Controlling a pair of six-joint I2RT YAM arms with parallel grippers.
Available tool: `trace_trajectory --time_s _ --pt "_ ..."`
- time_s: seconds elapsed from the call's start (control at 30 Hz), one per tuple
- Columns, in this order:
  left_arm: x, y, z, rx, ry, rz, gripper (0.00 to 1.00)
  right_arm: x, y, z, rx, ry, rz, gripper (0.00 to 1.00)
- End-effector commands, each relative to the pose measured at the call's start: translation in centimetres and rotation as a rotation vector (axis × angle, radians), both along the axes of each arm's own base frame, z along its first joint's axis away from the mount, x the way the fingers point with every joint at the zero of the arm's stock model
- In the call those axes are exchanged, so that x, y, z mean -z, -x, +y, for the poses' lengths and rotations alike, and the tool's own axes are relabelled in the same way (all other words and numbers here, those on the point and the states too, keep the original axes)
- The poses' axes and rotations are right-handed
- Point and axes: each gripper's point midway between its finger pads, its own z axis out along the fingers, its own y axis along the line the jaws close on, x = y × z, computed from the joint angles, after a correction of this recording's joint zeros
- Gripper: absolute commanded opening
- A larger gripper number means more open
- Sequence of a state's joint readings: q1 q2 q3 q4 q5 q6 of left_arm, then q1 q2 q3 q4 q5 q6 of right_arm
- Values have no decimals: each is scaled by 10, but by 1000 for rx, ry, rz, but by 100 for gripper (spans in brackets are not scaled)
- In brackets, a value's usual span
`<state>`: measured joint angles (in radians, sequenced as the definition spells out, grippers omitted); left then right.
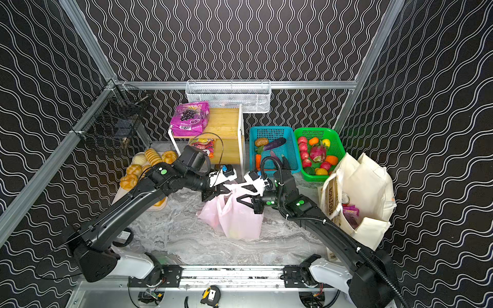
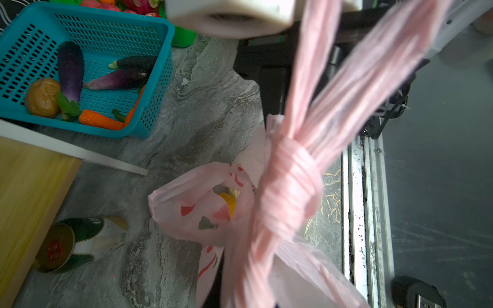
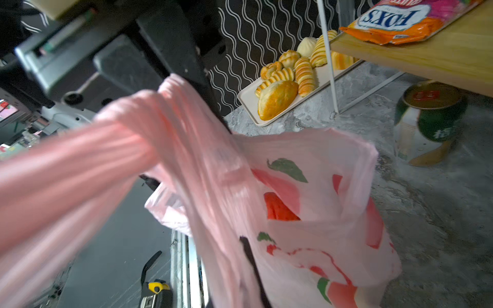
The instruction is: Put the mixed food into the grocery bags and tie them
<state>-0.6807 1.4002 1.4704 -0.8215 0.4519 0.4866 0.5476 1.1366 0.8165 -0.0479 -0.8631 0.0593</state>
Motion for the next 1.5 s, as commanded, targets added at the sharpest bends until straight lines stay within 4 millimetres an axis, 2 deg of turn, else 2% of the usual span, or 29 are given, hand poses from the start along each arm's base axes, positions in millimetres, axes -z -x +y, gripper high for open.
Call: trace_trajectory --time_s 0.0,0.17,0.3,0.43,0.57,0.63,0.73,0.8,0.87,1.07,1.2,1.27,1.47 --pt "-29 -21 -7 -86 123 -114 0 -5 17 2 -106 -22 35 0" --pt "-44 -24 -15 -130 284 -166 0 -11 26 5 -159 -67 74 0" --pt "-44 -17 -25 -93 392 -152 0 -14 23 9 -146 -82 74 0" --pt "-45 -13 -31 -84 495 -159 0 -17 26 14 -154 -85 64 6" --pt "-53 -2 -33 -33 621 -176 0 -10 24 14 -120 -34 39 11" --pt "-54 5 -36 7 640 -152 0 -4 14 11 -52 3 14 24" --pt "-51 19 -38 67 639 -100 0 2 3 2 47 39 -53 28" --pt "-51 27 -37 104 651 -96 0 -2 7 -1 44 31 -103 41" --pt "-52 33 -37 128 685 -90 0 -10 14 -4 33 4 -161 49" --pt "-50 37 -37 146 726 -68 0 -32 36 -20 -7 0 -368 59" --pt "-50 38 -38 153 741 -51 0 -44 44 -31 15 13 -450 59" --pt "-49 39 -39 158 741 -41 0 -50 41 -38 62 34 -492 55" --pt "-47 40 -39 156 739 -23 0 -81 26 -49 198 0 -589 24"
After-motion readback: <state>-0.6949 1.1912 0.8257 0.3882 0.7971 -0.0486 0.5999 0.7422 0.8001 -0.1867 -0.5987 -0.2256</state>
